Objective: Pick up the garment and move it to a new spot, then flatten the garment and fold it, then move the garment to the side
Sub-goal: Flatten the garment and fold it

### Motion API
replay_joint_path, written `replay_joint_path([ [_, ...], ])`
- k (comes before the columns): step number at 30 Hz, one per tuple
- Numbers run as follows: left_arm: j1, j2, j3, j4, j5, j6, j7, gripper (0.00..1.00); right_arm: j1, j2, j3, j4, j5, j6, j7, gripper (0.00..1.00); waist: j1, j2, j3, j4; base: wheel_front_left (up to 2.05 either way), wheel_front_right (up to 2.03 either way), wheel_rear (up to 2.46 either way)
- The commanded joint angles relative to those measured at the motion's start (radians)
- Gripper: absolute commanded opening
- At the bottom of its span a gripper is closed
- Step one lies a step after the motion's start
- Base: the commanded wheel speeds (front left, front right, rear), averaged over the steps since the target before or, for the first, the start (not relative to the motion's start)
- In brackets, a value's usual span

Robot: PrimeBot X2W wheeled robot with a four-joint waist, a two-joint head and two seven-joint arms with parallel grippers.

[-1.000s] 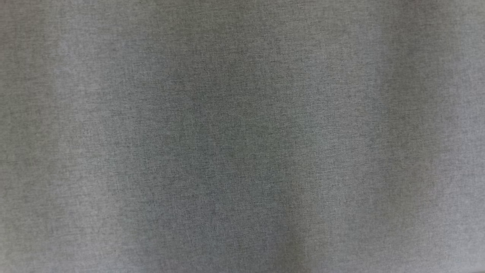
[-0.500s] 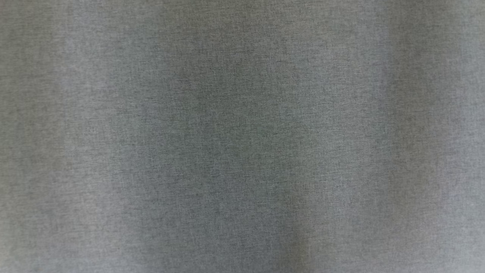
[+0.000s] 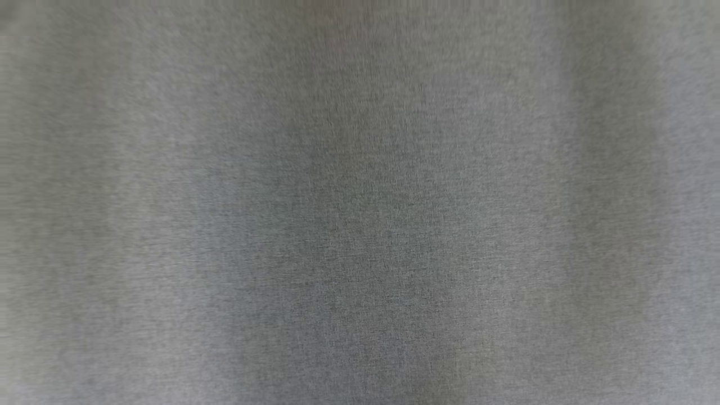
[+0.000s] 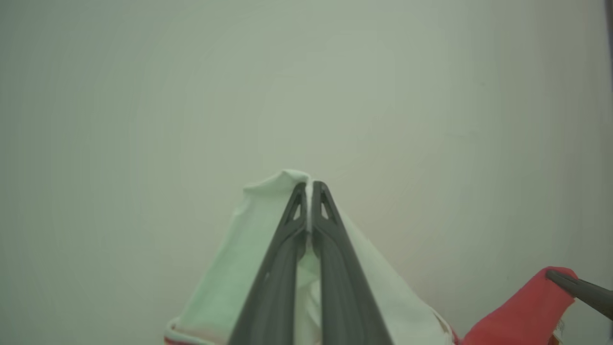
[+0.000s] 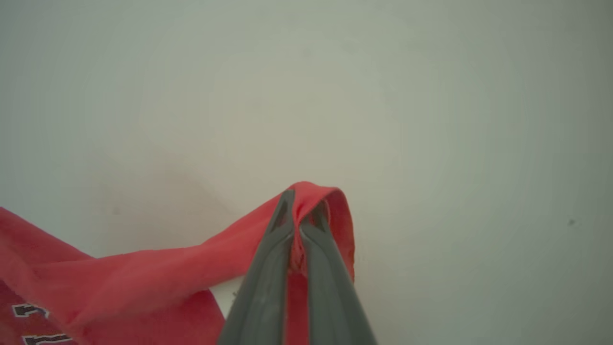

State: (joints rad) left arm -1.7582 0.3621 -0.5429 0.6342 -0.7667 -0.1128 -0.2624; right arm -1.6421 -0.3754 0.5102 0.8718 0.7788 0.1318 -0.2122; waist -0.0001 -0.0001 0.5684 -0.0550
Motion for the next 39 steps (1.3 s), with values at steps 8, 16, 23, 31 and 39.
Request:
replay_joint_path([
  [8,0.493,0.061,0.069,-0.341,-0.009,0.091,-0.003,0.00,0.399,-0.048,0.022,-0.180,0.093,-0.002,-0.033,0.00,0.0001,0.0001,-0.188,0.010,0.00,0.00,0.00],
  [16,0.916,0.122,0.118,-0.651,-0.055,0.244,-0.002,0.00,0.738,-0.075,0.004,-0.328,0.121,-0.002,-0.019,0.00,0.0001,0.0001,-0.278,0.004,0.00,0.00,0.00],
  [23,1.298,0.104,0.119,-0.830,-0.078,0.338,-0.003,0.00,1.053,-0.072,-0.080,-0.456,0.124,-0.002,0.005,0.00,0.0001,0.0001,-0.327,0.020,0.00,0.00,0.00],
  [31,1.645,0.033,0.147,-0.824,-0.068,0.329,-0.003,0.00,1.370,-0.019,-0.216,-0.536,0.088,-0.002,0.052,0.00,0.0001,0.0001,-0.383,0.039,0.00,0.00,0.00],
  [39,1.848,-0.060,0.171,-0.747,-0.055,0.263,-0.003,0.00,1.585,0.046,-0.348,-0.594,-0.013,-0.002,0.127,0.00,0.0001,0.0001,-0.432,0.056,0.00,0.00,0.00],
])
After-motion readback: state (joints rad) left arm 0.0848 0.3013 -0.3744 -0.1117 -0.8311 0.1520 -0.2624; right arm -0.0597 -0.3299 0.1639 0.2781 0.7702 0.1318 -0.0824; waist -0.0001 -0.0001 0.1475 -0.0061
